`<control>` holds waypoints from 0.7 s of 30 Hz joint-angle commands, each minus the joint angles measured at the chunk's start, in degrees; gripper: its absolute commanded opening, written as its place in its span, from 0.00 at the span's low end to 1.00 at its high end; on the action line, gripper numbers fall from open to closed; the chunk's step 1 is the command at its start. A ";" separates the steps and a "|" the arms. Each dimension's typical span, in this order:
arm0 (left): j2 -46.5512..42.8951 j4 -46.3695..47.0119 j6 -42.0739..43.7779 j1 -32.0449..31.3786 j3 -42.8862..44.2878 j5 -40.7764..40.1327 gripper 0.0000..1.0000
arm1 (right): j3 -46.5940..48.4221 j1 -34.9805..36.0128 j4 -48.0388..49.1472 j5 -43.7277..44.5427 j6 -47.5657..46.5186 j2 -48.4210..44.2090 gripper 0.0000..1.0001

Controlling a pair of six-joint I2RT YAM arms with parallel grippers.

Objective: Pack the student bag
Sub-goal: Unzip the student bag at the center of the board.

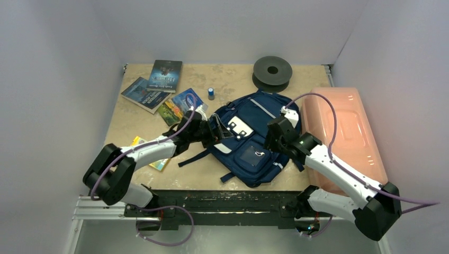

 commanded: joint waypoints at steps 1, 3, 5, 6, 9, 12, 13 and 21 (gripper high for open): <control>-10.31 -9.80 8.56 1.76 3.07 1.75 0.86 | 2.12 -0.28 12.03 -4.72 -13.73 -7.14 0.66; -15.43 -16.53 11.52 2.93 3.35 0.11 0.88 | 0.02 -0.29 19.55 -9.24 -17.93 -9.20 0.78; -20.81 -24.21 14.74 4.42 3.35 -3.87 0.89 | -0.63 -0.30 24.90 -14.76 -20.95 -8.24 0.83; -23.56 -28.72 16.20 5.26 3.51 -6.67 0.90 | 0.09 -0.26 26.46 -18.64 -21.27 -6.80 0.83; -29.82 -41.57 19.30 6.80 3.90 -18.58 0.93 | 0.67 0.25 31.61 -28.52 -21.27 -1.97 0.83; -31.20 -51.87 20.94 7.51 5.05 -30.68 0.96 | 0.59 3.08 36.67 -32.91 -21.27 2.05 0.83; -30.21 -54.49 21.04 8.00 5.76 -32.78 0.97 | 1.04 4.93 37.26 -33.07 -21.27 3.45 0.83; -8.90 -56.74 25.46 13.08 15.90 -32.04 0.94 | 2.56 9.90 36.85 -33.04 -21.27 8.15 0.83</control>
